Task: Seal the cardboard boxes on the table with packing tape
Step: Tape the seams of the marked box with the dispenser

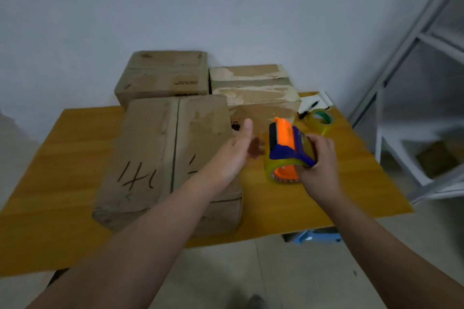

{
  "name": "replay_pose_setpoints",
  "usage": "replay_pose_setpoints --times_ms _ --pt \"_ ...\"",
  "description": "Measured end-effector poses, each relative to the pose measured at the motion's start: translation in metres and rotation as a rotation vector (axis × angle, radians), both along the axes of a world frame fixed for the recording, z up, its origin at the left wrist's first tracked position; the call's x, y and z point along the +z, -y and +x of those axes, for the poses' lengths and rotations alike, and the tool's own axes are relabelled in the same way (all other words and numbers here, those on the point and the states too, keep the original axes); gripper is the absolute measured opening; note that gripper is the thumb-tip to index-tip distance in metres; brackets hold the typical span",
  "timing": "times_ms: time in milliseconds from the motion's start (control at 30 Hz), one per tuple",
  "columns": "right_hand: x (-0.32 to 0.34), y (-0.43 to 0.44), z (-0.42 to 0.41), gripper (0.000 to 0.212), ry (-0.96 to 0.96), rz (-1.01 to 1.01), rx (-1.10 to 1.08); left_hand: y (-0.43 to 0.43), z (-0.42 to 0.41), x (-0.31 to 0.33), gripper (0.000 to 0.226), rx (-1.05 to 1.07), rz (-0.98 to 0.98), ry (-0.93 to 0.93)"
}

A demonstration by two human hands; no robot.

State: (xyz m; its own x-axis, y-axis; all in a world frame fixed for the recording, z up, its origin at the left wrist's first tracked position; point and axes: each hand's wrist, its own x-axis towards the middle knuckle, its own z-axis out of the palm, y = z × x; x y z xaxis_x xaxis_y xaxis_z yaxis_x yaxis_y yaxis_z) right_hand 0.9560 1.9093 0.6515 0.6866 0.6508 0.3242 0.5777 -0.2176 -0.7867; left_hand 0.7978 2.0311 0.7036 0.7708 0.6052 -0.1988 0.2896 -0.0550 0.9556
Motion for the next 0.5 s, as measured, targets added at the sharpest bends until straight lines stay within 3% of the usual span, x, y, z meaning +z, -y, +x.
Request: replay_pose_setpoints --times_ms 100,200,300,433,500 --pt "0.022 0.007 -0.036 0.063 -0.031 0.095 0.038 0.01 -0.023 0.024 0.044 -0.032 0.083 0.054" --pt "0.039 0.012 -0.075 0.065 -0.039 0.05 0.04 0.006 -0.057 0.044 0.022 -0.015 0.125 0.108" --pt "0.055 0.015 -0.112 0.063 0.043 -0.04 0.133 -0.002 -0.095 0.061 0.019 0.015 0.187 0.091" --pt "0.061 0.011 -0.162 0.104 0.162 -0.145 0.337 -0.016 -0.149 0.072 0.025 0.039 0.396 -0.021" --pt "0.059 0.004 -0.185 0.102 0.245 -0.219 0.423 -0.025 -0.177 0.071 0.027 0.029 0.432 -0.078"
